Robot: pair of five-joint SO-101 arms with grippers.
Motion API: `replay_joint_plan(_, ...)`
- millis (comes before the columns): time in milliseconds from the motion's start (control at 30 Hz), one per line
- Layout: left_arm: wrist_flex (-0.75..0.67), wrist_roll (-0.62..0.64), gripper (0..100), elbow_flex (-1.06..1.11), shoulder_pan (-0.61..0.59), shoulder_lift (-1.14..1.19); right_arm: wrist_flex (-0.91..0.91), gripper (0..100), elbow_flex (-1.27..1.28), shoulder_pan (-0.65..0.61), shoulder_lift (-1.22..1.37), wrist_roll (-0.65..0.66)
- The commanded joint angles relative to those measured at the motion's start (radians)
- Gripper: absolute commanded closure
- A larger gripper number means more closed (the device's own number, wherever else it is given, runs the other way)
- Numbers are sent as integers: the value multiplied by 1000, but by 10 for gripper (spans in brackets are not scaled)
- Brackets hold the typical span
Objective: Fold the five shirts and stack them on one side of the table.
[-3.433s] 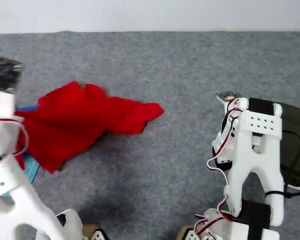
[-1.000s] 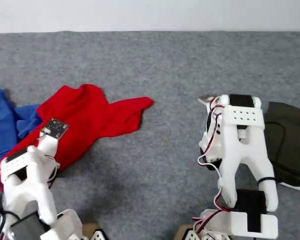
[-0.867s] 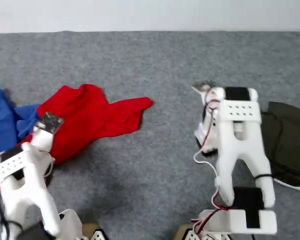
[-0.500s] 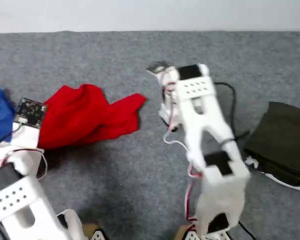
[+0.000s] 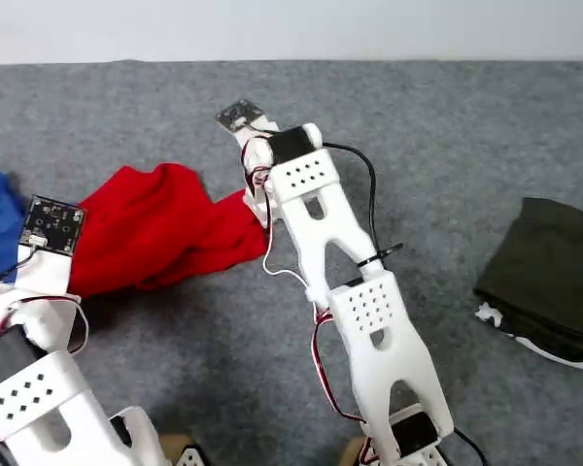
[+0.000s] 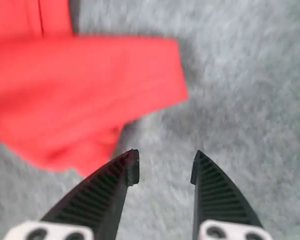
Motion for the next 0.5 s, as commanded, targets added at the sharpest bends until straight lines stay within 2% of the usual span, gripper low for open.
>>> replay_joint_plan(0, 2, 11, 995, -35, -5, -20, -4, 814, -166, -22, 39, -49)
replay_joint_plan(133, 2, 11, 995, -25, -5, -20, -36, 773, -227, -30, 104, -54)
replay_joint_plan(200, -3, 11, 995, -8, -5, -20, -76, 761, -229, -25, 127, -97)
replay_joint_plan(467, -21, 8, 995, 47, -5, -26, -222, 758, -229, -19, 194, -135)
